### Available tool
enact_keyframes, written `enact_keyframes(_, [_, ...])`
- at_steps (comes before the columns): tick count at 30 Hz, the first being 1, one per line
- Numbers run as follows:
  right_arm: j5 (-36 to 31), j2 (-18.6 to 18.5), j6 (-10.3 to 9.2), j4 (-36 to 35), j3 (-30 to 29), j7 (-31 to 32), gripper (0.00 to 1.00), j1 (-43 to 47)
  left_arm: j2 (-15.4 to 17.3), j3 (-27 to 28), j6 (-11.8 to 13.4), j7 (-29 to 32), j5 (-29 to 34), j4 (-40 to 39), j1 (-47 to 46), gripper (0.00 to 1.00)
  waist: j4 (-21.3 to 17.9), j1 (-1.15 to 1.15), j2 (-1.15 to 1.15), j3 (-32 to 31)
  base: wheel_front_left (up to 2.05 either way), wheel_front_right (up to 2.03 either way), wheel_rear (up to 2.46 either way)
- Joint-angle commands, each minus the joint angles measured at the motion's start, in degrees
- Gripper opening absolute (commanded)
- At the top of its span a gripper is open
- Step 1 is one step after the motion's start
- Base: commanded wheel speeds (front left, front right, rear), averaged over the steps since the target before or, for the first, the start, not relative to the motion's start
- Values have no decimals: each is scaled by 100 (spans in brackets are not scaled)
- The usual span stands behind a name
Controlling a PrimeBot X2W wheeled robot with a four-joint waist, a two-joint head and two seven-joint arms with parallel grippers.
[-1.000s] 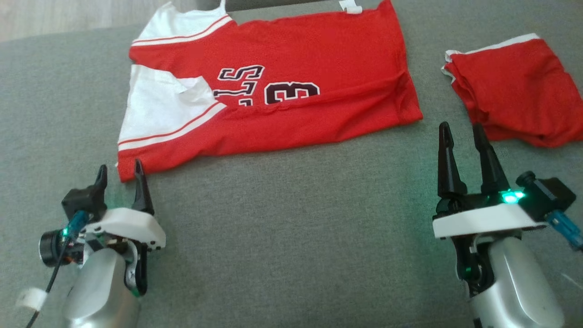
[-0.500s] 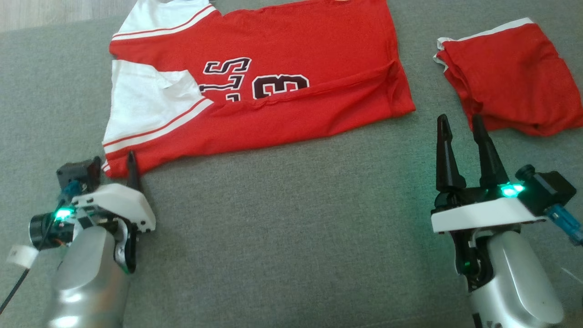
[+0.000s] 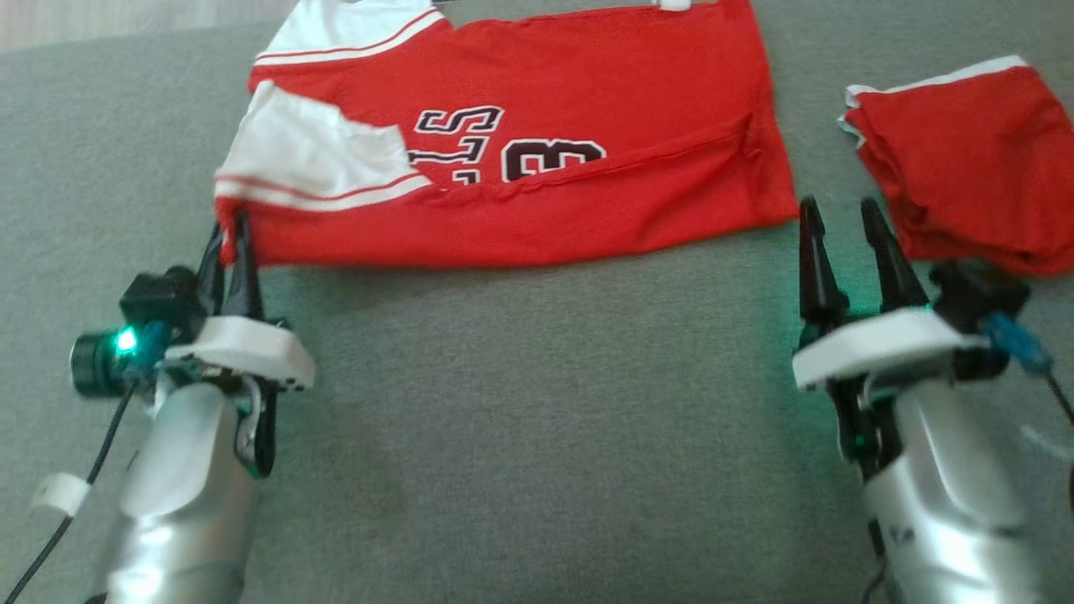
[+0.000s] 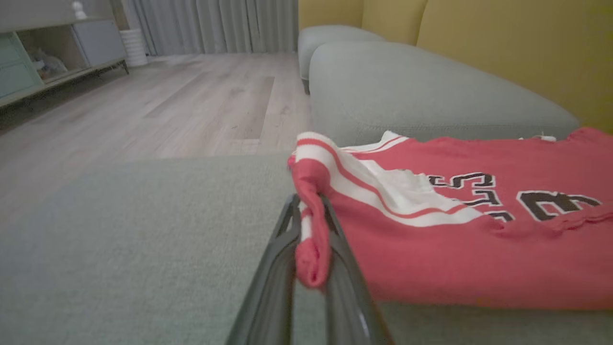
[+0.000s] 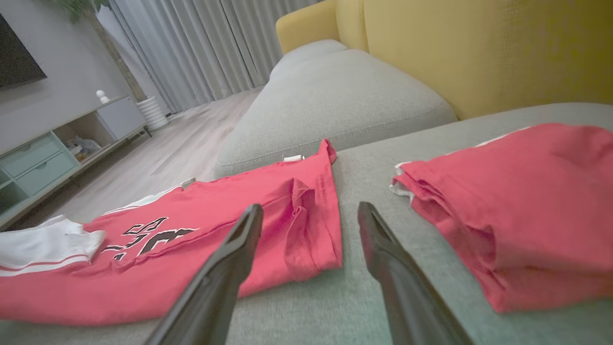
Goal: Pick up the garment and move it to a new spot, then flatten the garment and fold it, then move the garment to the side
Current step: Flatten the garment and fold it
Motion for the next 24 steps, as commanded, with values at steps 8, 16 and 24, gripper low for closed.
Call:
enact_keyframes(8, [-637,9,-4,1256,-182,592,100,-1161,33,-146,-168,-140,285,-1019,-171,0,274,0,0,120,0,0,0])
enact_keyframes(16, [-1400,9,-4,2440,-598,945,100,-1684,-39,-311,-214,-144,356,-1306,-83,0,443,0,0,178,0,0,0])
enact_keyframes(24, [-1121,9,-4,3123,-447,803,0,-1912,-34,-396,-245,-119,333,-1286,0,0,507,0,0,128,0,0,0])
